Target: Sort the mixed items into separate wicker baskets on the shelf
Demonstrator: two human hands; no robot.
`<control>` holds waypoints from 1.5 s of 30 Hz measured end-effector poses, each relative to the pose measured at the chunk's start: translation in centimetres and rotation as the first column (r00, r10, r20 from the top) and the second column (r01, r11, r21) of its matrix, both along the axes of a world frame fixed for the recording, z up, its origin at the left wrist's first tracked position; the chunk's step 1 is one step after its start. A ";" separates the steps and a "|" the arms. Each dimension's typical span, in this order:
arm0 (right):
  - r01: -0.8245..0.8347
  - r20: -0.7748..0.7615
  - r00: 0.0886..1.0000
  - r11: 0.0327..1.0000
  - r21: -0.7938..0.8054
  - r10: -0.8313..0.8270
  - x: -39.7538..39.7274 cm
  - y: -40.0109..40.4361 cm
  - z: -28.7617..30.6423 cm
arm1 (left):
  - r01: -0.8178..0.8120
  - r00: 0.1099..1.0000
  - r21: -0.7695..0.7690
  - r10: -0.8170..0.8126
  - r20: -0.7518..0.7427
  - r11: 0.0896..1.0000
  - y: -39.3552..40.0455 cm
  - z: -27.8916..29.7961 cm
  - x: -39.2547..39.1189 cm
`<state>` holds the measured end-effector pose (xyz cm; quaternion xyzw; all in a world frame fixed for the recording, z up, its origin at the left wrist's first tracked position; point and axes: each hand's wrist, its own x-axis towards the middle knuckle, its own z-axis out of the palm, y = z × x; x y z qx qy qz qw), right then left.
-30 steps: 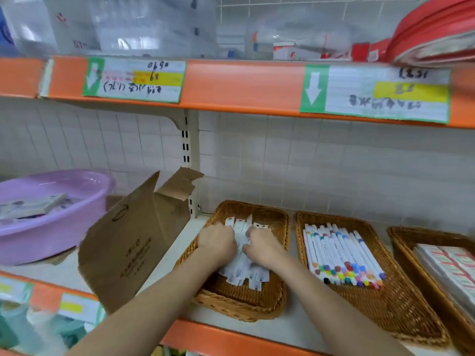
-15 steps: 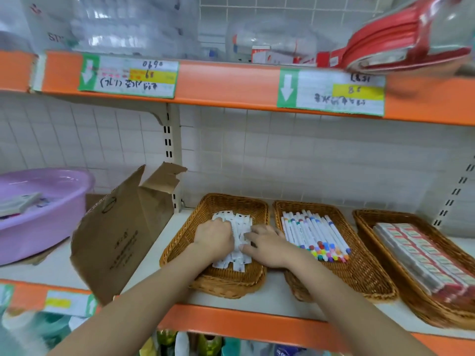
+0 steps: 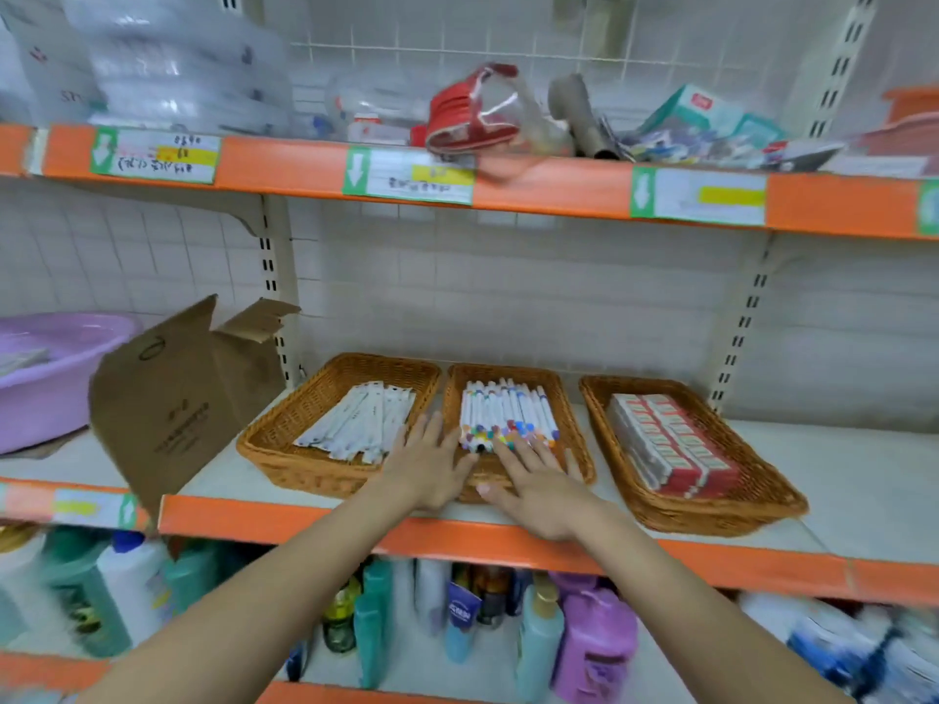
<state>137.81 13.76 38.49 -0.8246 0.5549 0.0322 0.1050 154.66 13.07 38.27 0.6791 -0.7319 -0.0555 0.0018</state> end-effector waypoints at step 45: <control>0.312 0.007 0.950 0.949 -0.049 -0.312 -53.2 3.0 0.4 | 0.395 0.916 0.028 -0.391 -0.094 0.918 -1.9 0.1 -54.9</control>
